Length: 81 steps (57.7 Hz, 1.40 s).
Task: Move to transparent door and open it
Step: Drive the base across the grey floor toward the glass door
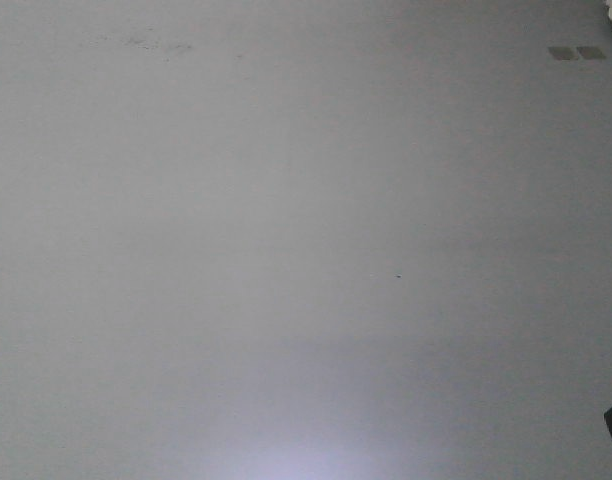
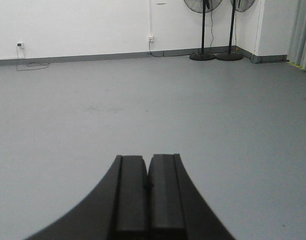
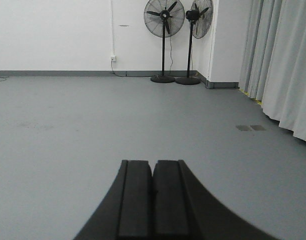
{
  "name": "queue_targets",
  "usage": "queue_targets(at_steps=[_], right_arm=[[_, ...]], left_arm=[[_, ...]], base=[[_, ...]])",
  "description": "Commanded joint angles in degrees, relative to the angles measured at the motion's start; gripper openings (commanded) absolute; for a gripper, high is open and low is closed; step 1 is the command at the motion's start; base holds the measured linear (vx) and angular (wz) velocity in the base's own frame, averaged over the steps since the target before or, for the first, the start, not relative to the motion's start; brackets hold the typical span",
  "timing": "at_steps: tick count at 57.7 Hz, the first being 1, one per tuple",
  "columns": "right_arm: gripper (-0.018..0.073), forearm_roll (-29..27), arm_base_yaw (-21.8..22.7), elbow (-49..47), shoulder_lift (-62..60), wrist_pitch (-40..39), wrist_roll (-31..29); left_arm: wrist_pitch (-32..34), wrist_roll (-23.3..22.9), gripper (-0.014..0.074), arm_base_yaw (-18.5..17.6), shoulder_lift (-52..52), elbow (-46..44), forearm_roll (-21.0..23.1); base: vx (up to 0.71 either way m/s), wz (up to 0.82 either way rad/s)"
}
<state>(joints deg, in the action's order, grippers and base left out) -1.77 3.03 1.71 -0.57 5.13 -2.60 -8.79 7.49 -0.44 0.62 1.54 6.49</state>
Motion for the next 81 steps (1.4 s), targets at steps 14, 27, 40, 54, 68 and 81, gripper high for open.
queue_targets(at_steps=[14,27,40,54,68,81], right_arm=[[0.0000,0.4,0.3,0.8,-0.8,-4.5,-0.4],[0.0000,0.4,0.3,0.8,-0.8,-4.5,-0.4],[0.0000,0.4,0.3,0.8,-0.8,-4.5,-0.4],[0.0000,0.4,0.3,0.8,-0.8,-4.5,-0.4],[0.0000,0.4,0.3,0.8,-0.8,-4.5,-0.4],[0.0000,0.4,0.3,0.8,-0.8,-4.5,-0.4]], left_arm=[[4.4,-0.1,0.0000,-0.1,0.8,1.4,0.5],[4.4,-0.1,0.0001,-0.1,0.8,1.4,0.5],[4.4,-0.1,0.0001,-0.1,0.8,1.4,0.5],[4.4,-0.1,0.0001,-0.1,0.8,1.4,0.5],[4.4,-0.1,0.0001,-0.1,0.8,1.4,0.5],[4.4,-0.1,0.0001,-0.1,0.8,1.4,0.5]], base=[[0.00,0.00],[0.00,0.01],[0.01,0.03],[0.04,0.03],[0.14,0.08],[0.26,0.10]])
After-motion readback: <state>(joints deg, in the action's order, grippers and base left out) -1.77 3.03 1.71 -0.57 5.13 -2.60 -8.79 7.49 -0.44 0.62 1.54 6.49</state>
